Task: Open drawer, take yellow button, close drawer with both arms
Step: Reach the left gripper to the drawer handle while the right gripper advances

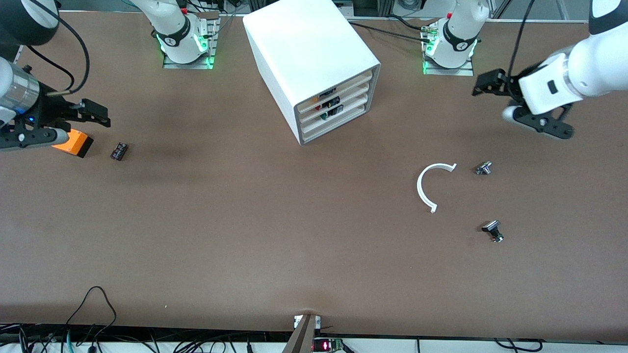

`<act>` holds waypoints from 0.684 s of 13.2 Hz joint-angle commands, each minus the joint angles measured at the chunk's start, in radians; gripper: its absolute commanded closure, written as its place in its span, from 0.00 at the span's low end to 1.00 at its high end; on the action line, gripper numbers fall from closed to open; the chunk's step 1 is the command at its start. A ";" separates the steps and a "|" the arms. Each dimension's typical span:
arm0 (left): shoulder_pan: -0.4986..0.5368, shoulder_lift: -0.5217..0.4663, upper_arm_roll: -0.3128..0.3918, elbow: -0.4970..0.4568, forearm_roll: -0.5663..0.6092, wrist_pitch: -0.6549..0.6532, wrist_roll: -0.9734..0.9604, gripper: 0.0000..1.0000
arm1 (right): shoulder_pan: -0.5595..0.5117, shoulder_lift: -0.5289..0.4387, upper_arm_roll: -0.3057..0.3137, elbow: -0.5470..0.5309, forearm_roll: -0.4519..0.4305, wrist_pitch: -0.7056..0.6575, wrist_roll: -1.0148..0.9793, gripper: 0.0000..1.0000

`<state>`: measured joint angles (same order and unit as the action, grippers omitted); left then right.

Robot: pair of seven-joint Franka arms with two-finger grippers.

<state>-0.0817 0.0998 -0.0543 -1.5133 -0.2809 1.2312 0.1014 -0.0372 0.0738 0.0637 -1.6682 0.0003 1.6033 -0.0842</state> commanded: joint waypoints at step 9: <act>-0.029 0.262 -0.053 -0.100 -0.444 0.129 0.277 0.01 | 0.146 0.087 0.011 0.010 0.018 0.099 0.403 0.00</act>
<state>-0.0941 0.3821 -0.1024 -1.5400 -0.6943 1.2642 0.2452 0.0792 0.1514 0.0767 -1.6678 0.0043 1.6982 0.2532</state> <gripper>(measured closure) 0.004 0.000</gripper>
